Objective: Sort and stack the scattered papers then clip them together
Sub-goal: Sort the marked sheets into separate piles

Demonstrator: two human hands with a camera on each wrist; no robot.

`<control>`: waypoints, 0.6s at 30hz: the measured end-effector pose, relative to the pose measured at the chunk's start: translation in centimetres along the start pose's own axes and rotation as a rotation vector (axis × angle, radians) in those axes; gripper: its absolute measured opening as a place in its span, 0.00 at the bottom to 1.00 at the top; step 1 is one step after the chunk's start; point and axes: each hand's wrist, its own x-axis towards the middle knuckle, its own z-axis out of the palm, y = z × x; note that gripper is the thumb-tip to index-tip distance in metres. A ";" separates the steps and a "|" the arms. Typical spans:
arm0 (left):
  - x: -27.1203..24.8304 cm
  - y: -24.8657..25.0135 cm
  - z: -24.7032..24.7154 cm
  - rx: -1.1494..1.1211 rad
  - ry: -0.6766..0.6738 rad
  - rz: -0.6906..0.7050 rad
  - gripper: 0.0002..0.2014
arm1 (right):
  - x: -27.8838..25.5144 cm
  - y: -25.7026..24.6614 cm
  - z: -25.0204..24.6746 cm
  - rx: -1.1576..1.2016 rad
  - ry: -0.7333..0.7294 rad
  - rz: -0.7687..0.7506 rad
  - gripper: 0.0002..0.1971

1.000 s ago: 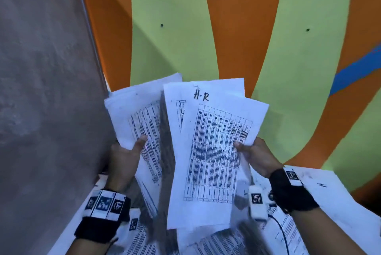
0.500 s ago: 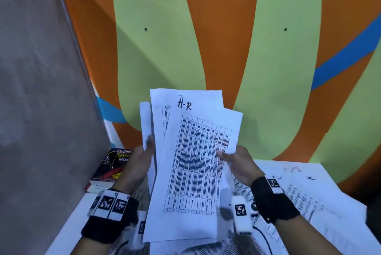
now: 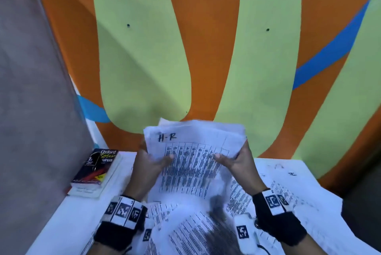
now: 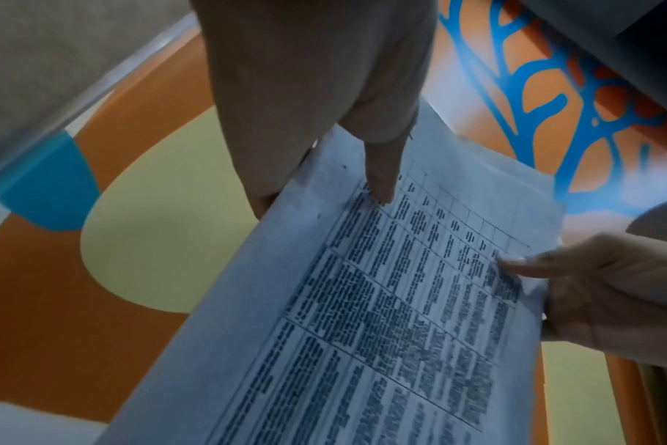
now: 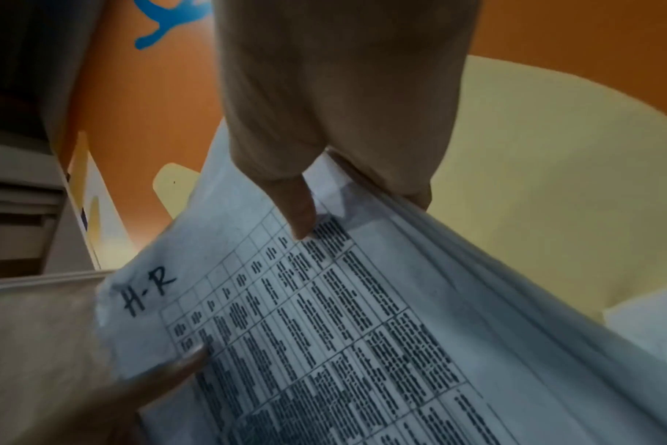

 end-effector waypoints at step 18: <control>-0.1 -0.7 2.6 0.028 0.042 0.008 0.25 | -2.2 -0.3 0.1 -0.256 0.089 -0.052 0.09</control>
